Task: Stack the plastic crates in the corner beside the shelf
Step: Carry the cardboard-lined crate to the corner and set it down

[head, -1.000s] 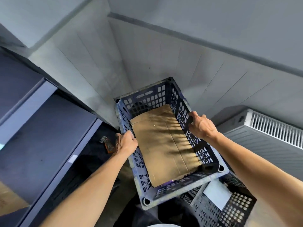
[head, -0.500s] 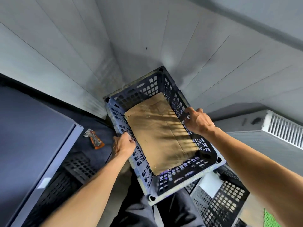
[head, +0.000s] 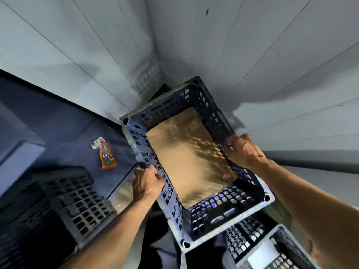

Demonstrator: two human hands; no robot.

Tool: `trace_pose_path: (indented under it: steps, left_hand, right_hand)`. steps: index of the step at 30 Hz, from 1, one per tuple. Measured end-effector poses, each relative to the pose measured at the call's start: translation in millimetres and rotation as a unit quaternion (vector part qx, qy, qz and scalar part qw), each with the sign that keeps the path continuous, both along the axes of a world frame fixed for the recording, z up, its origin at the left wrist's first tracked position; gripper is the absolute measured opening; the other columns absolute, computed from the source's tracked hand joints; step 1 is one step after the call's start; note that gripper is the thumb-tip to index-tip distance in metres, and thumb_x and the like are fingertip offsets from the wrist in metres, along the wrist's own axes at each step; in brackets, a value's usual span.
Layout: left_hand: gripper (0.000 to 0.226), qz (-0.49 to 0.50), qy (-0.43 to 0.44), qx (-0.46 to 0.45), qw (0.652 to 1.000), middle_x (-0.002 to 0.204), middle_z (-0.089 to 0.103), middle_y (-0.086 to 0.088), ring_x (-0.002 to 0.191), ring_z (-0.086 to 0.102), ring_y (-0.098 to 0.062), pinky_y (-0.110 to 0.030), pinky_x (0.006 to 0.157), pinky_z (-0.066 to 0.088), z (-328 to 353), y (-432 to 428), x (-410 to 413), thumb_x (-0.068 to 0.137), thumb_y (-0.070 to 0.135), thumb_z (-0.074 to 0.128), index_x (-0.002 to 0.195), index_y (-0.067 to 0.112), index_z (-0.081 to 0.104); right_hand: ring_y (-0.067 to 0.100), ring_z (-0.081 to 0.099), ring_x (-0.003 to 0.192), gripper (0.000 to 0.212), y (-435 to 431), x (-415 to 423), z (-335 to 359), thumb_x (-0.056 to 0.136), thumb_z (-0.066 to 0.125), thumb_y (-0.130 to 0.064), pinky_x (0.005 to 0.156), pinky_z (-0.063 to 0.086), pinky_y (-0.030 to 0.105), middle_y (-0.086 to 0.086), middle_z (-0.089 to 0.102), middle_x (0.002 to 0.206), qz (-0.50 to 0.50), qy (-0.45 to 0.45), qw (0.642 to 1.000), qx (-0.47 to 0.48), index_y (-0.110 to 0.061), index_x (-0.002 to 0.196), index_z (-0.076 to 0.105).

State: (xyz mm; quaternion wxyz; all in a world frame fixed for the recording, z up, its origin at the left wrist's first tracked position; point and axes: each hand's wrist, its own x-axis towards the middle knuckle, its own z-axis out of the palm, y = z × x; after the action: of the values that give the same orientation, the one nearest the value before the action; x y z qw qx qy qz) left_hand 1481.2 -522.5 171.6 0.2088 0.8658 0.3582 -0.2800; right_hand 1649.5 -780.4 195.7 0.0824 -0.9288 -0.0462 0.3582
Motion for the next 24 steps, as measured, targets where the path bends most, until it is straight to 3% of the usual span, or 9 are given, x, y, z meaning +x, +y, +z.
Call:
trace_pose_path:
  steps: [3,7,9,12,15,17,22,24]
  left_hand:
    - [0.004,0.013,0.002,-0.005,1.0,0.086,0.065,-0.009,0.061,0.059,-0.015,-0.02,0.041,0.033,-43,-14,1,0.088,0.019,0.058,0.083,0.019,0.059]
    - [0.006,0.056,-0.001,-0.036,0.998,0.095,0.059,-0.011,0.065,0.063,-0.02,-0.029,0.052,0.055,-86,-28,7,0.088,0.02,0.063,0.094,0.019,0.06]
    - [0.006,0.062,0.004,-0.041,0.997,0.097,0.061,-0.012,0.066,0.065,-0.022,-0.031,0.056,0.058,-105,-33,11,0.088,0.022,0.064,0.093,0.02,0.06]
    - [0.006,0.08,0.005,-0.059,0.995,0.097,0.065,-0.011,0.065,0.066,-0.018,-0.025,0.05,0.055,-126,-40,18,0.087,0.024,0.065,0.092,0.022,0.061]
    - [0.012,0.086,0.004,-0.087,0.992,0.095,0.067,-0.01,0.061,0.062,-0.009,-0.013,0.041,0.04,-141,-48,26,0.09,0.025,0.063,0.097,0.015,0.064]
    - [0.016,0.103,0.008,-0.101,0.99,0.092,0.067,-0.011,0.062,0.064,-0.012,-0.016,0.041,0.043,-149,-52,31,0.089,0.028,0.062,0.097,0.014,0.062]
    - [0.025,0.133,0.028,-0.121,0.983,0.096,0.065,-0.011,0.069,0.066,-0.019,-0.028,0.053,0.055,-169,-61,37,0.083,0.042,0.064,0.092,0.02,0.058]
    - [0.026,0.146,0.009,-0.144,0.979,0.099,0.065,-0.009,0.082,0.066,-0.022,-0.034,0.066,0.057,-174,-64,45,0.08,0.045,0.063,0.089,0.02,0.061]
  right_hand:
    - [0.033,0.061,0.101,0.037,0,17,-40,0.087,0.055,-0.029,0.094,0.052,0.038,0.01,0.056,0.122,0.012,-0.003,1.0,0.013,-0.032,0.123,0.059]
    - [0.029,0.061,0.099,0.037,4,40,-80,0.087,0.056,-0.032,0.082,0.051,0.031,0.007,0.054,0.127,0.028,-0.003,1.0,0.009,-0.035,0.124,0.058]
    - [0.028,0.061,0.102,0.037,4,55,-98,0.089,0.056,-0.032,0.082,0.049,0.031,0.007,0.057,0.125,0.039,-0.014,0.999,-0.003,-0.034,0.126,0.058]
    - [0.032,0.061,0.106,0.04,8,72,-116,0.087,0.058,-0.035,0.088,0.051,0.034,0.01,0.061,0.125,0.042,-0.015,0.999,0.003,-0.031,0.127,0.059]
    - [0.035,0.059,0.109,0.042,13,85,-131,0.084,0.057,-0.039,0.094,0.053,0.042,0.014,0.058,0.129,0.045,-0.007,0.999,0.006,-0.031,0.125,0.059]
    - [0.033,0.056,0.113,0.042,15,91,-140,0.085,0.056,-0.039,0.095,0.052,0.042,0.015,0.057,0.13,0.053,-0.002,0.999,0.006,-0.03,0.125,0.06]
    - [0.033,0.049,0.122,0.042,15,102,-160,0.088,0.057,-0.042,0.101,0.047,0.041,0.014,0.052,0.134,0.064,0.015,0.998,0.004,-0.03,0.128,0.058]
    - [0.034,0.041,0.13,0.043,15,101,-166,0.088,0.059,-0.041,0.105,0.043,0.043,0.012,0.046,0.141,0.084,0.024,0.996,-0.007,-0.031,0.13,0.057]
